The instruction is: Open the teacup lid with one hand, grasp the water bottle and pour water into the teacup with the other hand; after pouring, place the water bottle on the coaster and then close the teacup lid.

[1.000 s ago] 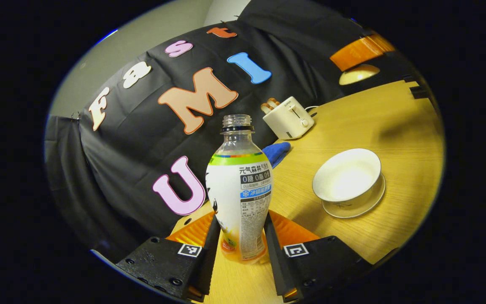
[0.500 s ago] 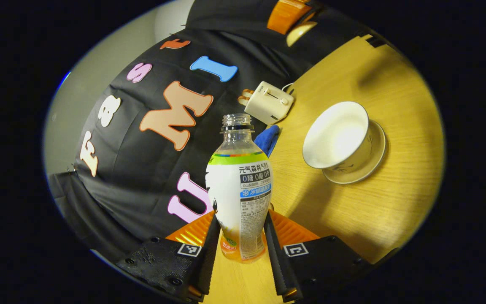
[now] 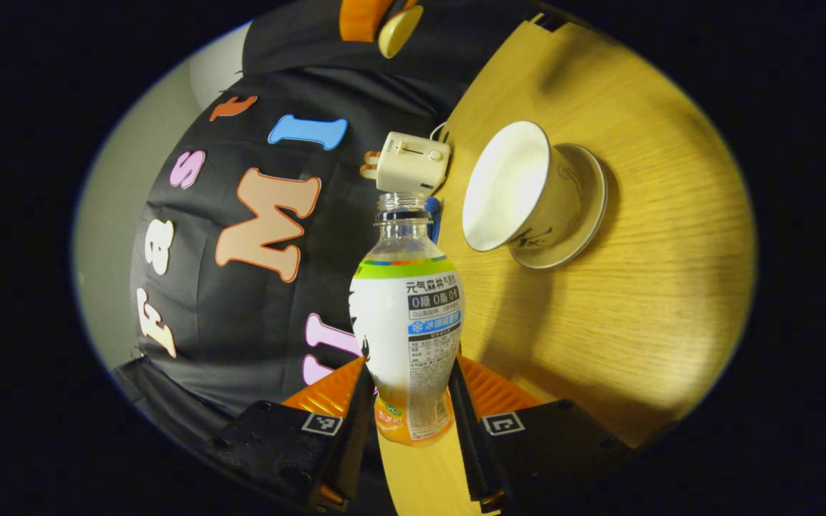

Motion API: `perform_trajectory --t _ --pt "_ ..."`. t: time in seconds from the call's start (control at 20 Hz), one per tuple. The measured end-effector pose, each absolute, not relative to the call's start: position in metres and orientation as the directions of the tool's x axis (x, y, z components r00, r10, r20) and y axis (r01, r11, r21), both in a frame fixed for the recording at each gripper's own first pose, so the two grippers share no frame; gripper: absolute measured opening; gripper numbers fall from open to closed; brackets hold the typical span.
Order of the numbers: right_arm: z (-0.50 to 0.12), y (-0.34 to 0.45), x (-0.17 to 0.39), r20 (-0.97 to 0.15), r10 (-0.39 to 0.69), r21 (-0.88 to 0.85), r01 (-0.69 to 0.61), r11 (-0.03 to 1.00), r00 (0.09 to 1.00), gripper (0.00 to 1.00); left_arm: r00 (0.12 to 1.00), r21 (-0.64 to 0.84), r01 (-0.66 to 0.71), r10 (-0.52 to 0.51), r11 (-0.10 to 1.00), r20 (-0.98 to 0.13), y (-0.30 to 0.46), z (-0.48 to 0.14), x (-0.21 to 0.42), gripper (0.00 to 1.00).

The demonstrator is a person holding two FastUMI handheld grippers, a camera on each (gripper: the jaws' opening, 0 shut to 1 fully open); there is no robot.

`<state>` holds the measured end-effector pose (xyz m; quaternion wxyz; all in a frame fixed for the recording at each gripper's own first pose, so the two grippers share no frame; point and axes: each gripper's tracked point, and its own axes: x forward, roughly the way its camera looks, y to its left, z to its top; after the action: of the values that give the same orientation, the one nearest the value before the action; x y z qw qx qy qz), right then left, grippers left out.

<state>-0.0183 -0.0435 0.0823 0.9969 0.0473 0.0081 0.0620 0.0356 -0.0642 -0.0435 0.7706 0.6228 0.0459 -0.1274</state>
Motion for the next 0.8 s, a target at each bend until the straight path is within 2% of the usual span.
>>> perform_trajectory --t 0.2,0.8 --pt "0.083 -0.042 -0.021 -0.012 0.130 0.096 -0.128 0.987 0.991 0.28 0.963 0.968 0.240 -0.143 0.077 -0.227 -0.066 -0.039 0.039 0.55" --pt "0.085 -0.048 -0.020 -0.008 0.111 0.084 -0.110 0.990 0.994 0.29 0.966 0.964 0.214 -0.115 -0.159 -0.234 -0.061 -0.023 0.047 0.56"
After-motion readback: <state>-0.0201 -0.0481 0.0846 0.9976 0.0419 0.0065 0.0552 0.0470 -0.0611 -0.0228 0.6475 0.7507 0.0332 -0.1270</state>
